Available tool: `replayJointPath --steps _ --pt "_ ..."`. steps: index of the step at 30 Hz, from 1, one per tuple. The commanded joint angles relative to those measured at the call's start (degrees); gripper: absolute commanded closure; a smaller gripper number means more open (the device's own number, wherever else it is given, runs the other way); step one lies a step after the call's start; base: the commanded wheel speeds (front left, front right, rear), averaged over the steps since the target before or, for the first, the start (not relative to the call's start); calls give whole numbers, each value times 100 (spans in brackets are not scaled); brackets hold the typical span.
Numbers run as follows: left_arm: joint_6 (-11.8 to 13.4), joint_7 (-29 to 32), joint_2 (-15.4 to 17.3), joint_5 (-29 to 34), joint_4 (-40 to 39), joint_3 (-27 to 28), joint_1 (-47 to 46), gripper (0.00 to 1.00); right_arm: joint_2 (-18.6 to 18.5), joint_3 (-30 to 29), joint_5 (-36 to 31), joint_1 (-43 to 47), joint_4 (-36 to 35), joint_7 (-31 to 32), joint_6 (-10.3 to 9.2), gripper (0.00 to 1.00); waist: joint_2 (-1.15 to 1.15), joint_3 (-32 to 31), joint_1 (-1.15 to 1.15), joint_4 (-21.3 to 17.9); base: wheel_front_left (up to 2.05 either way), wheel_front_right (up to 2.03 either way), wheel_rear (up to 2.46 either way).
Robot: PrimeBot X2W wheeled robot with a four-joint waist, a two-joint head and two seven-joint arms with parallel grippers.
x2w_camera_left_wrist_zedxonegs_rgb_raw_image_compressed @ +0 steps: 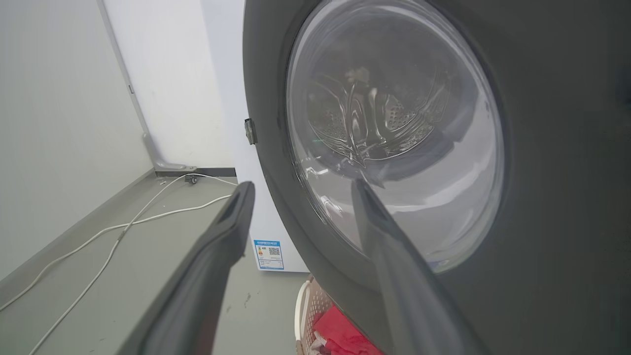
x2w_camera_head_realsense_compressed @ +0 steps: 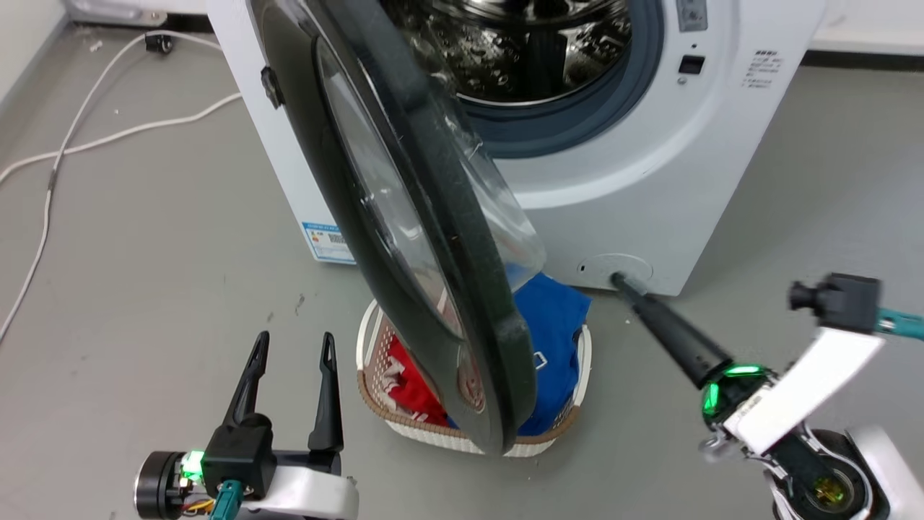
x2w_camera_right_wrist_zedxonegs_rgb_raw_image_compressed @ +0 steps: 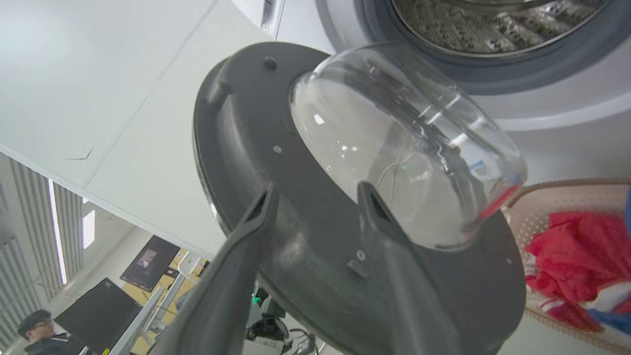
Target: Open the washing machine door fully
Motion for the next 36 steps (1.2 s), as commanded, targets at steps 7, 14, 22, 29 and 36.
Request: replayJointPath --steps 7,14,22,29,36 --pt "-17 -16 -1 95 11 74 295 0 -356 -332 -1619 378 148 -2534 15 0 0 -419 1 -194 0 0 0" --pt "-17 -16 6 132 -21 145 469 0 -200 -1180 -3301 504 631 -3572 14 0 0 -603 1 -350 0 0 0" --pt "-24 -16 9 141 -24 151 528 0 600 -2302 -5519 1024 170 -3571 14 0 0 -702 1 -408 0 0 0" --pt "-30 -16 8 141 -24 157 570 0 1005 -2617 -6470 1572 136 -3572 14 0 0 -757 1 -407 0 0 0" --pt "-13 -16 7 137 -37 164 601 0 1155 -2675 -6712 2099 104 -3572 14 0 0 -780 1 -395 0 0 0"
